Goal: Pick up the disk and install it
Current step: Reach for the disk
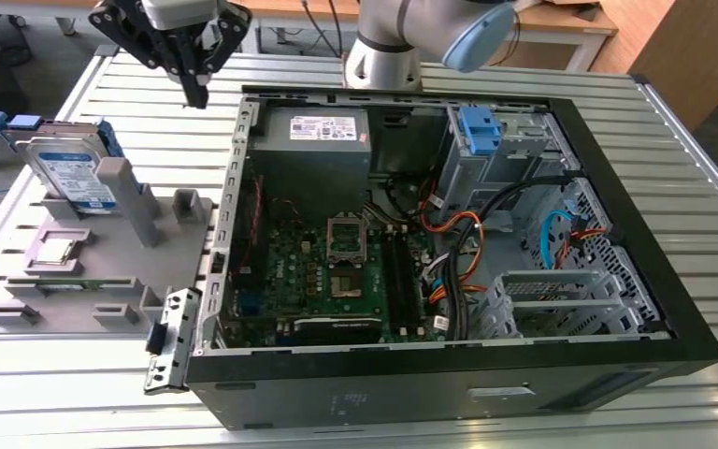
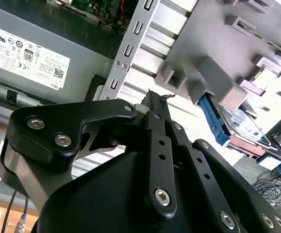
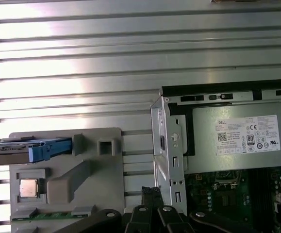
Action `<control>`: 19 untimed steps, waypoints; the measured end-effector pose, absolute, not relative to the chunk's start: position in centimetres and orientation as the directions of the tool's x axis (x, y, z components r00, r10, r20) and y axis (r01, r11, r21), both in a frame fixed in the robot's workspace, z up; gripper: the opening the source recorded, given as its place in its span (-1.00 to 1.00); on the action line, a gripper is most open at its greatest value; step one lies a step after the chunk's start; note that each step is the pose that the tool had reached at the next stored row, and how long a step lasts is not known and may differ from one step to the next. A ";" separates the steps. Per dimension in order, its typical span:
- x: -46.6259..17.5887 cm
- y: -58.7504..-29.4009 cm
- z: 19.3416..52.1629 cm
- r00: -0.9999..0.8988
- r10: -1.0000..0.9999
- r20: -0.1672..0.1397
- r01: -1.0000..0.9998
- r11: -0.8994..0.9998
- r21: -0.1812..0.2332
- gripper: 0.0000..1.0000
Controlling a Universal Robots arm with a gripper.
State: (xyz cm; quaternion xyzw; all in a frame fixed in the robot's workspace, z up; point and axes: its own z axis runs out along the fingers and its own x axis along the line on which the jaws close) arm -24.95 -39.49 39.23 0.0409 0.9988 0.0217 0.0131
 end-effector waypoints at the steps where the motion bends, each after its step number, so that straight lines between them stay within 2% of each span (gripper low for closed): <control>1: -25.1 -39.5 39.2 -0.996 0.082 -0.024 0.081 0.996 0.044 -0.79; 19: -28.7 -39.5 39.2 -0.996 0.085 -0.024 0.084 0.996 0.044 -0.79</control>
